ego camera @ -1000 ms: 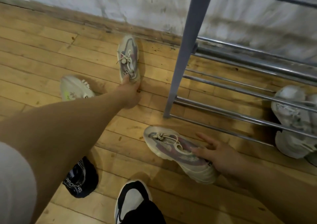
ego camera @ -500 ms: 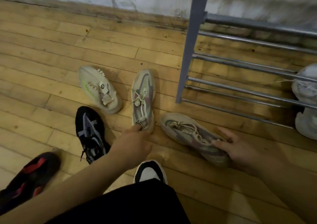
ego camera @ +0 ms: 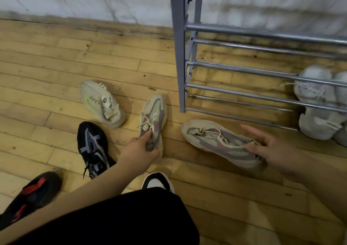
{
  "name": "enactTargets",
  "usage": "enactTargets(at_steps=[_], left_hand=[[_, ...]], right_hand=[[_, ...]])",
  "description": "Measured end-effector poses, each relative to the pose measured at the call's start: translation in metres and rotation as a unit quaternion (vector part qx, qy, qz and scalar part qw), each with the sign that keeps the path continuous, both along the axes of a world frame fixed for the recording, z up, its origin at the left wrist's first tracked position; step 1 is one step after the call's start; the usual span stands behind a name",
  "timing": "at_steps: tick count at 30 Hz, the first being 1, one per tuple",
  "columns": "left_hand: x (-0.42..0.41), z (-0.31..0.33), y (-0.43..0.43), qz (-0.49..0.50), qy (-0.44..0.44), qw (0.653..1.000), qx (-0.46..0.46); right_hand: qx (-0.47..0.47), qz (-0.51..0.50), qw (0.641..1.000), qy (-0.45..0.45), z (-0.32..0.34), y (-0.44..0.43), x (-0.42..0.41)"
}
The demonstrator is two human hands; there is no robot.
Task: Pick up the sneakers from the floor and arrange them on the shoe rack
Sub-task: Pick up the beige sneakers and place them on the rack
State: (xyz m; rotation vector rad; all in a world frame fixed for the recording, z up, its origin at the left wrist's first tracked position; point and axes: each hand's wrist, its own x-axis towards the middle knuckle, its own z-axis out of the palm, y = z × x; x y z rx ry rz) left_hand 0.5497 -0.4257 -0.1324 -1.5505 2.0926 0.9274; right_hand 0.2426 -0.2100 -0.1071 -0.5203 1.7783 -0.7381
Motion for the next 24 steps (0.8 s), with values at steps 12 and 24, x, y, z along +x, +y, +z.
enactTargets(at_steps=[12, 24], left_hand=[[-0.022, 0.063, 0.046, -0.142, 0.004, 0.986, 0.093], [-0.130, 0.045, 0.040, -0.147, 0.147, 0.976, -0.059]], right_hand=[[-0.047, -0.245, 0.962, -0.116, 0.015, 0.053, -0.036], [-0.117, -0.419, 0.880, -0.190, -0.009, -0.010, -0.025]])
